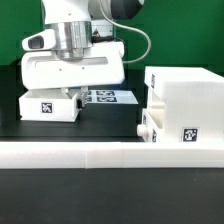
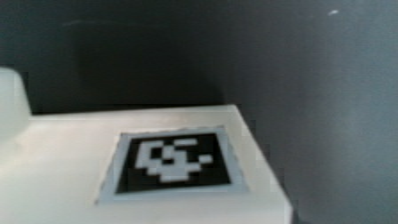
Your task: Assemble drawer
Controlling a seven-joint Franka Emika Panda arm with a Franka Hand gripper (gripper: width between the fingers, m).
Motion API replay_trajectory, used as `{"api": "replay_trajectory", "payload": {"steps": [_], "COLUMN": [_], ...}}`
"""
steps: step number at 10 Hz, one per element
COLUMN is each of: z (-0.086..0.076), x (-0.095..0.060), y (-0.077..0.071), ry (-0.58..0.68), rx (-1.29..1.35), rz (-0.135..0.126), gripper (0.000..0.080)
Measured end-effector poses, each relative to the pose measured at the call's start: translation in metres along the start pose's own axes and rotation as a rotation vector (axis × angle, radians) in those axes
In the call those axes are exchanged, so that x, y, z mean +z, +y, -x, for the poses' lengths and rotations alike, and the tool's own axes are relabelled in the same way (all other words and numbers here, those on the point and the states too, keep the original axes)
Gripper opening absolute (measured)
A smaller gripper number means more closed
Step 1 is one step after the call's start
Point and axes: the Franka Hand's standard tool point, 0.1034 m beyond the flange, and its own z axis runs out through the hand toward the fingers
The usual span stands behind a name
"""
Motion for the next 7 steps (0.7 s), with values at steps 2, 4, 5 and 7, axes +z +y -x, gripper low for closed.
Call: {"api": "replay_trajectory", "payload": {"steps": [2, 4, 5, 7], "z": [-0.01, -0.024, -0.033, -0.051], "x": [-0.005, -0.017, -0.024, -0.034], "y": [-0.029, -0.055, -0.059, -0.06], "ry": [0.006, -0.015, -0.032, -0.068], "rx": [-0.026, -0.084, -0.128, -0.236], "rz": [-0.007, -0.024, -0.035, -0.062], "gripper": [0.0045, 0.0044, 0.0044, 0.0044]}}
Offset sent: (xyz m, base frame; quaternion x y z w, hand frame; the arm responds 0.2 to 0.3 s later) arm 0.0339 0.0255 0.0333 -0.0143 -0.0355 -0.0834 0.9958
